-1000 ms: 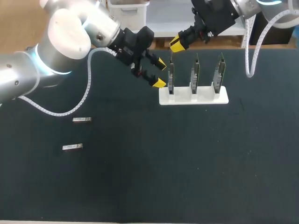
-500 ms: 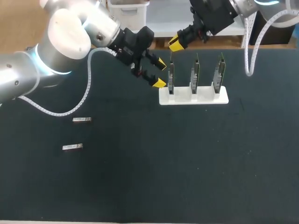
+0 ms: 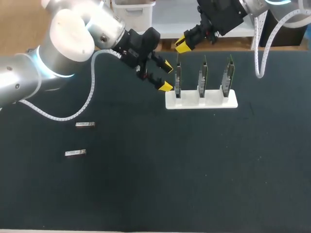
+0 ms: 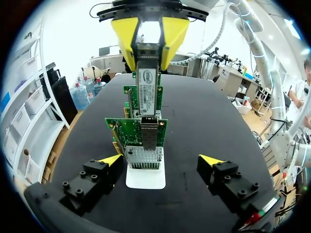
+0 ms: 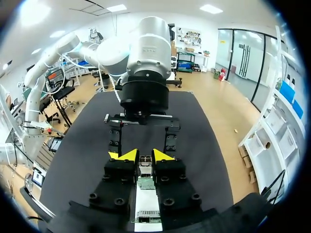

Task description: Pick up the optical module with the left hand, and insert it into the network port with the right hand.

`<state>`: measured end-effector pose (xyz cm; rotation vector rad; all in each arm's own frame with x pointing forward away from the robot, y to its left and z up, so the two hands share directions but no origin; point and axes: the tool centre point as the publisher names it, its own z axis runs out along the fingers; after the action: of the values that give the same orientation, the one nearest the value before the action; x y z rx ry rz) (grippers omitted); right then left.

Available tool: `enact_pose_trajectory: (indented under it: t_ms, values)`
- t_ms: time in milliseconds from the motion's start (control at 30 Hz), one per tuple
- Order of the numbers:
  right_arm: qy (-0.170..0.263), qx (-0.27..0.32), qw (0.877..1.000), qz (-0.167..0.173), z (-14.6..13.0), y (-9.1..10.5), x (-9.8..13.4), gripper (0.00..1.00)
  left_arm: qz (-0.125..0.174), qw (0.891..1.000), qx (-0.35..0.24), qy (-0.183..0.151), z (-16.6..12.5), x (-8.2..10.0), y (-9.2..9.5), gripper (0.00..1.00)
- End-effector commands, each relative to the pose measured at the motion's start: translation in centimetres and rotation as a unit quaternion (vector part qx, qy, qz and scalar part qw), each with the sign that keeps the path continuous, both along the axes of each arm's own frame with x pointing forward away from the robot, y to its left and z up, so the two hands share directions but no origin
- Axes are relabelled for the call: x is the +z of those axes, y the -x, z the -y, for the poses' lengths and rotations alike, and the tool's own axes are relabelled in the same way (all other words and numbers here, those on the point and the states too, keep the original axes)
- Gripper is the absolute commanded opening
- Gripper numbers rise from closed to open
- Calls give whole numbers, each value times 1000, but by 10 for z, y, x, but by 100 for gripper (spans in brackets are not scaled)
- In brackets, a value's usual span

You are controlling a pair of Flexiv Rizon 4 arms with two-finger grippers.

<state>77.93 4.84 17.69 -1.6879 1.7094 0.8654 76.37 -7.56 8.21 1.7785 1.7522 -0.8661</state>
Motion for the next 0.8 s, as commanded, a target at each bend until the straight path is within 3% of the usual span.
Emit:
enact_pose_trajectory:
  t_ms: [33, 800]
  values:
    - [1, -2, 1000, 2, 0, 2, -2, 0, -1, 1000, -2, -1, 1, 0, -2, 100]
    - [18, -1, 1000, -6, -2, 2, -15, 0, -1, 1000, -2, -1, 1, 0, -2, 100]
